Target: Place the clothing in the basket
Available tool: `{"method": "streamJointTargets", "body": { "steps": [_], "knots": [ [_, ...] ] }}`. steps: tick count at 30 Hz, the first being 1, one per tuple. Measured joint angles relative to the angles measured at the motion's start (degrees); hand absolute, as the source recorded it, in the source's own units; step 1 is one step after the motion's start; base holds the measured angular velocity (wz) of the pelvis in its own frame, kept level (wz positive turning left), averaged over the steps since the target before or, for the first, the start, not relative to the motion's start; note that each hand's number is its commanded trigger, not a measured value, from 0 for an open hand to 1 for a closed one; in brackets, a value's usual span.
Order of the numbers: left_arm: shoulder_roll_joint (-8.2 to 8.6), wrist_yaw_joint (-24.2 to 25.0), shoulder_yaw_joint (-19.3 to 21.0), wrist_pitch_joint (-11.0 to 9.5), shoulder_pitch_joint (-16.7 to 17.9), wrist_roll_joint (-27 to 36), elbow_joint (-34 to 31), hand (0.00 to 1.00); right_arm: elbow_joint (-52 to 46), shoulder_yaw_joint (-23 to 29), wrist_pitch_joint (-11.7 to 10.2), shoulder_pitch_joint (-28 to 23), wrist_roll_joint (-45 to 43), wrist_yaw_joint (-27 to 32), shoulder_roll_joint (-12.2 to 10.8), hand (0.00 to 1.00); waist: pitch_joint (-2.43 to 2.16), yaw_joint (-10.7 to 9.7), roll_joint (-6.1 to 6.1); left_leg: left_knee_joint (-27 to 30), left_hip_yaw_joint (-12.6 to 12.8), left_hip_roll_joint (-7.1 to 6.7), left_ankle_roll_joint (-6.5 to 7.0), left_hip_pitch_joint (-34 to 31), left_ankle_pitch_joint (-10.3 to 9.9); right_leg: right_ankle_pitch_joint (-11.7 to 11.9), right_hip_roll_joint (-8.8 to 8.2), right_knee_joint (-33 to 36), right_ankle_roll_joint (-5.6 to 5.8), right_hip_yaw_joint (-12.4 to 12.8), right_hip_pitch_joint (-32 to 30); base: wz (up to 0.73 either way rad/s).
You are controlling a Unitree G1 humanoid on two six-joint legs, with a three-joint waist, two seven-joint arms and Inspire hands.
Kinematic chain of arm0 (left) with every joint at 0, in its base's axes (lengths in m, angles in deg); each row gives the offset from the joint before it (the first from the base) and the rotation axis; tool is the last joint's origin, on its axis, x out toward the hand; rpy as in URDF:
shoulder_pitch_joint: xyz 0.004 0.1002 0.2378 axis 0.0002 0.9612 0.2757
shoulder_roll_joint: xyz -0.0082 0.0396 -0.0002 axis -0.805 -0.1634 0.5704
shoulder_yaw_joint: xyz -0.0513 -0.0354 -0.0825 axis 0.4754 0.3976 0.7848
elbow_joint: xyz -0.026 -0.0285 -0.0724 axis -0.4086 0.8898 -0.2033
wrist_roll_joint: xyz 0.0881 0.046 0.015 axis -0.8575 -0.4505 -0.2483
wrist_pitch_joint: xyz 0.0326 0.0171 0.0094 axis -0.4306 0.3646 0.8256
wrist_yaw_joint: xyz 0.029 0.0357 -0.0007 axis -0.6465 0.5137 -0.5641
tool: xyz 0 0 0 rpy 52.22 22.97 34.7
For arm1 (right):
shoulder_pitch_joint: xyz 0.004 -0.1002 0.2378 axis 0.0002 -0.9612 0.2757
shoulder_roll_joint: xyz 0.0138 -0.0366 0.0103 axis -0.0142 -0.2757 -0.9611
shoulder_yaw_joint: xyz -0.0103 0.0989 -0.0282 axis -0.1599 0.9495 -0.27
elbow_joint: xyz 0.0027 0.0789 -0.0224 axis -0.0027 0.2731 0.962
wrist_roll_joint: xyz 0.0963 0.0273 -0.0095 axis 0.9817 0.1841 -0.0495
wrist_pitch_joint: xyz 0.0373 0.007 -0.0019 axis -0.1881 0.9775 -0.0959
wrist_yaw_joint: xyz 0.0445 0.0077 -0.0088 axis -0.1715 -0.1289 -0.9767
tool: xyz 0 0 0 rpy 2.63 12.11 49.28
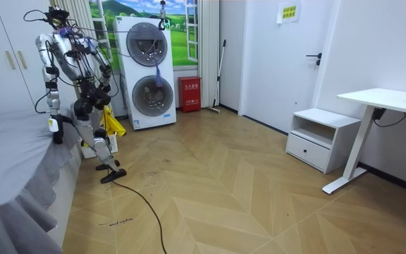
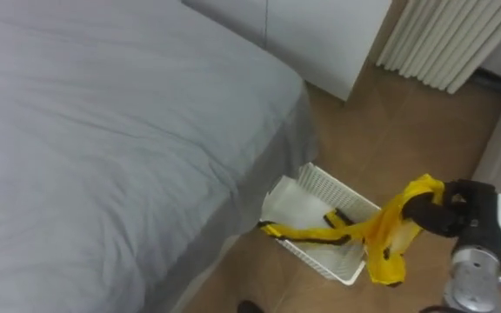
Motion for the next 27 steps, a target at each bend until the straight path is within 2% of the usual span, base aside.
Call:
{"method": "streamJointTargets", "body": {
  "steps": [3, 7, 9, 11, 12, 19, 27],
  "knots": [
    [0.00, 0.06, -1.12, -1.25, -0.33, 0.65, -0.22, 0.00, 4.45, -1.39, -0.46, 2.59, -0.67, 0.68, -0.01, 1.00, 0.00, 0.30, 0.34, 0.17, -1.24, -0.28, 0.25, -1.32, 0.18, 0.01, -0.50, 0.70, -0.01, -1.04, -1.49, 0.12],
    [0.04, 0.15, -1.11, -1.61, -1.83, 1.02, 0.01, 0.00, 6.92, -2.44, -1.30, 4.76, -2.55, 1.97, -0.02, 1.00, -0.01, 2.46, 0.33, 0.78, -2.24, -0.41, 0.56, -2.96, 0.39, 0.01, -0.85, 0.78, -0.02, -1.95, -2.91, 0.06],
    [0.05, 0.15, -1.15, -1.63, -2.37, 1.12, 0.00, 0.00, 8.24, -3.02, -1.62, 5.54, -2.55, 2.61, -0.01, 0.86, -0.01, 3.03, 0.33, 0.88, -2.78, -0.37, 0.62, -3.34, 0.49, -0.02, -1.30, 0.65, -0.09, -2.48, -3.04, 0.16],
    [0.03, 0.15, -1.11, -1.67, -2.87, 1.10, 0.04, 0.00, 8.71, -3.92, -1.70, 5.71, -2.52, 3.01, -0.05, 0.05, -0.01, 3.26, 0.33, 0.89, -3.49, -0.40, 0.72, -4.00, 0.81, -0.02, -1.69, 0.52, -0.17, -3.20, -3.29, 0.25],
    [0.03, 0.14, -1.10, -1.68, -3.23, 1.07, 0.11, 0.00, 9.39, -4.15, -1.74, 5.79, -2.52, 3.05, -0.18, 0.00, -0.01, 3.38, 0.33, 0.91, -4.22, -0.46, 0.78, -4.51, 0.90, -0.03, -1.87, 0.58, -0.22, -3.68, -3.63, 0.27],
    [0.15, 0.13, -1.08, -2.02, -3.68, 2.34, 0.19, 0.00, 16.40, -4.13, -1.83, 6.47, -0.02, 3.89, -0.22, 0.00, 0.03, 4.38, 0.24, 1.19, -6.29, -1.26, 1.22, -7.15, 1.80, -0.70, -3.31, 2.17, -0.34, -5.46, -6.24, 0.18],
    [0.02, -0.27, -1.19, -2.75, -3.71, 2.85, -0.04, 0.00, 19.08, -4.28, -2.28, 6.68, 3.88, 5.46, -0.16, 0.00, 0.08, 4.68, 0.18, 2.81, -8.18, -1.19, 1.22, -9.88, 1.80, -1.60, -4.12, 3.15, -0.67, -7.47, -8.30, 0.16]
  ]
}}
